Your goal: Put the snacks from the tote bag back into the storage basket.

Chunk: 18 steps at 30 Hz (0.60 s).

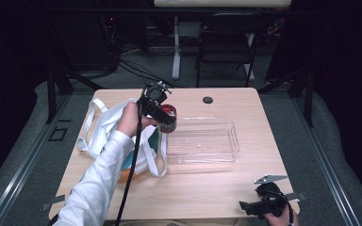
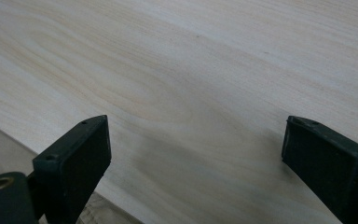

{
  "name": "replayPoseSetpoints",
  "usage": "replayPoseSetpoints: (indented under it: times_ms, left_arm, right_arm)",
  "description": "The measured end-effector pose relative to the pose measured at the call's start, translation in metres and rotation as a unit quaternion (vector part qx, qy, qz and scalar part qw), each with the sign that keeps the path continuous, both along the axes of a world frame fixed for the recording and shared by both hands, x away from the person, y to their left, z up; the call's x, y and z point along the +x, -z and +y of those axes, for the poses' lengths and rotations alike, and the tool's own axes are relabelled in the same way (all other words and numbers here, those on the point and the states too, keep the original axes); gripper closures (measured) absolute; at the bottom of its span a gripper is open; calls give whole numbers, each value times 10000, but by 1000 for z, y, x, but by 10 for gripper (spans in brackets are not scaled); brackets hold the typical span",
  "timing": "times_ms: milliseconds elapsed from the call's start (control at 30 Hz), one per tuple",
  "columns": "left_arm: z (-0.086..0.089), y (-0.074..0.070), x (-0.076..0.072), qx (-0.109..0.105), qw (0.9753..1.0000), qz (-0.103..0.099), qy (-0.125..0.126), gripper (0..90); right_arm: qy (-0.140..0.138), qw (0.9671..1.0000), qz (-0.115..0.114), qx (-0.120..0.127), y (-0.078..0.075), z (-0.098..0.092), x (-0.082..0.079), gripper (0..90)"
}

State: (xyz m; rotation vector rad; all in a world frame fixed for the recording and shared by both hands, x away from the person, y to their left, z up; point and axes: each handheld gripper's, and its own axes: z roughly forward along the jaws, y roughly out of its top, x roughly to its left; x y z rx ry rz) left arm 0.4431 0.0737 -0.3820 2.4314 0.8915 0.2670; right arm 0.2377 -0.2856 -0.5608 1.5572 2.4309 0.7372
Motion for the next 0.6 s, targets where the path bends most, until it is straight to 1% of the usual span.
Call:
replayPoseSetpoints:
  times_ms: [100,133,167,433,567,600]
  left_arm:
    - [-6,1,-2,59,9999,8,132,259]
    - [-8,1,-3,39,9999,5,149,259]
    - [-10,2,-3,34,9998,7,175,259]
    - [-20,7,-6,-8,9996,59,274,259]
    - [-25,11,-8,-59,9996,70,278,259]
    - [-26,12,-8,-84,9995,103,275,259]
  right_arm:
    - [14,10000,-2,-1,0,0,0,75]
    - [14,10000,-1,6,0,0,0,75]
    - [11,10000,5,62,0,0,0,75]
    - [-20,10000,-24,56,1,2,1,75]
    - [-39,10000,-9,59,0,3,2,75]
    - [-57,10000,-14,74,0,3,2,75]
